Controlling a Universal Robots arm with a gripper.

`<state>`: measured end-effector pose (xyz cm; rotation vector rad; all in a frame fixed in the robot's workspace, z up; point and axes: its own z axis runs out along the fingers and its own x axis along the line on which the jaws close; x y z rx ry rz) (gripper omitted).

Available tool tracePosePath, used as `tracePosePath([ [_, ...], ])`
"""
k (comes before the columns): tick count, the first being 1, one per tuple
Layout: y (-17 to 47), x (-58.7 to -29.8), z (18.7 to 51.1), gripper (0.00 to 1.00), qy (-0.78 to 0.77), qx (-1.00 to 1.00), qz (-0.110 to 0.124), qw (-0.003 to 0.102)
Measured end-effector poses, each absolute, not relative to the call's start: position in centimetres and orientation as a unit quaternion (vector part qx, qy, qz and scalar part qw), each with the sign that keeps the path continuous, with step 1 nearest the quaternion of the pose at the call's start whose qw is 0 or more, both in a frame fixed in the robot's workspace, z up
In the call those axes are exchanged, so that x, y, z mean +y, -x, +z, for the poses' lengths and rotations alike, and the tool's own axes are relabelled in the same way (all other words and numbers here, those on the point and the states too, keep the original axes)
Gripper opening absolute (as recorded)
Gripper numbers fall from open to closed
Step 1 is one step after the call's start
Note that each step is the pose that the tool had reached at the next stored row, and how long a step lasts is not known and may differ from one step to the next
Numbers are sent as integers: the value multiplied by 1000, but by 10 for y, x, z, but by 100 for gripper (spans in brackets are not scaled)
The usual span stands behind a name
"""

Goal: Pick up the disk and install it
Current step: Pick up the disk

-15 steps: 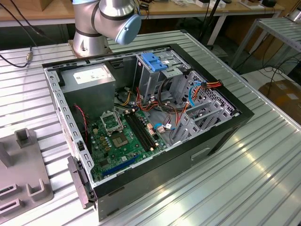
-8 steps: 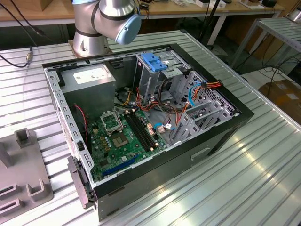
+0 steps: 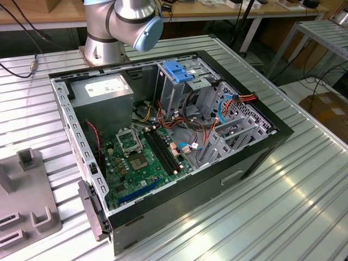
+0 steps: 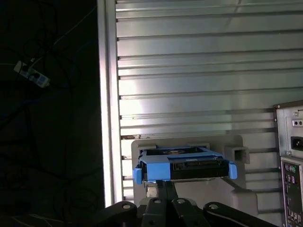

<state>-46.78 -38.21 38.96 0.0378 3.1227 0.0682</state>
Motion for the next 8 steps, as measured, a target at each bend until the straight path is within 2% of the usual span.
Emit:
tracePosePath([
  [8, 468, -382, 389, 10, 72, 997, 22, 7],
])
